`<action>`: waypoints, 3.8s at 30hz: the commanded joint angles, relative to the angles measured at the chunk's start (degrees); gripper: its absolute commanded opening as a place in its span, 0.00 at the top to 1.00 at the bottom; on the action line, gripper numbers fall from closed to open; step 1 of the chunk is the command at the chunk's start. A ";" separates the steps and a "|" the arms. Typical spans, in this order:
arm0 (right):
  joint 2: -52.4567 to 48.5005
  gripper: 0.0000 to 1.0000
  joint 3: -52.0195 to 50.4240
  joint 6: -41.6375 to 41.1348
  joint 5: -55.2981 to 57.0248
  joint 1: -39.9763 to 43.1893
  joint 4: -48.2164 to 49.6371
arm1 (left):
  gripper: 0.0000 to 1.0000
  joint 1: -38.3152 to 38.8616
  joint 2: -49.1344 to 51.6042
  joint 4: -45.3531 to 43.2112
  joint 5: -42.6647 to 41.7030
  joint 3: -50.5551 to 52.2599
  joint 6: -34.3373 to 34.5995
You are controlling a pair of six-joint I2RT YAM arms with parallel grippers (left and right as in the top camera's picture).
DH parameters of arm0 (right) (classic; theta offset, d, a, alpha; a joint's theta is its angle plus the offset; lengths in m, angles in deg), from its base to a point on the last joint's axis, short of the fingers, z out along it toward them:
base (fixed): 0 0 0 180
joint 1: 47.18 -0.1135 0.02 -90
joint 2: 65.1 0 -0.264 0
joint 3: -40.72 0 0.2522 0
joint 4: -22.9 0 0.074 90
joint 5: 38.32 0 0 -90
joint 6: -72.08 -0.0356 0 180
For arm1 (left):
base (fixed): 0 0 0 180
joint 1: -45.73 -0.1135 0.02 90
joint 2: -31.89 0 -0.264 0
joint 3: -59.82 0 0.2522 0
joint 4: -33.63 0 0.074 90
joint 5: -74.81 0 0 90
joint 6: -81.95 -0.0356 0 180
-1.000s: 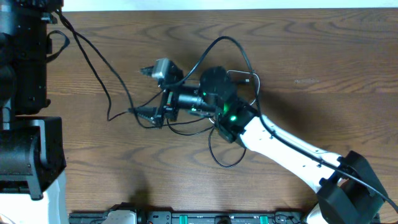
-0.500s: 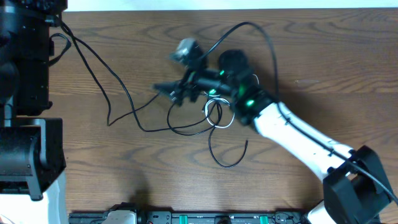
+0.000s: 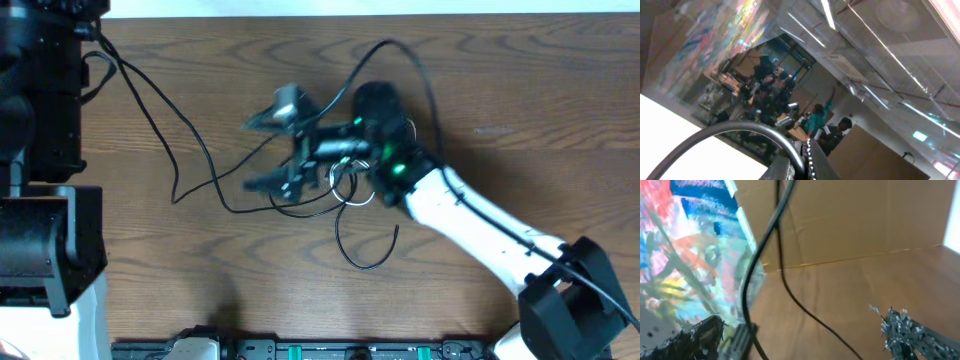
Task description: Untangle cables
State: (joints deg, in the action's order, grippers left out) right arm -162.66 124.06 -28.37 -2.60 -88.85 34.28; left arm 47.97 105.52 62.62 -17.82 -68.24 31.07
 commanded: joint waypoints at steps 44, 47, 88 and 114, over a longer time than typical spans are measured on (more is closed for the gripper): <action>4.24 0.99 0.22 -8.09 27.43 -5.73 5.05 | 0.93 4.26 -0.04 9.03 0.63 -0.48 -2.95; 6.73 0.99 0.22 -9.94 27.43 -2.36 5.44 | 0.90 3.76 0.37 17.31 9.55 -0.46 -8.85; 26.73 0.99 2.82 -22.29 75.36 11.63 12.22 | 0.07 13.51 14.80 48.19 -50.73 -0.31 -61.59; 26.73 0.99 2.80 -22.08 80.02 12.07 -16.55 | 0.06 18.05 19.08 38.45 -30.21 -0.31 -46.77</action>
State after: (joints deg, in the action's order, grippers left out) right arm -136.30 125.99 -49.73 79.32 -77.36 18.83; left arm 67.36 124.75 103.80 -60.73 -68.28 -30.37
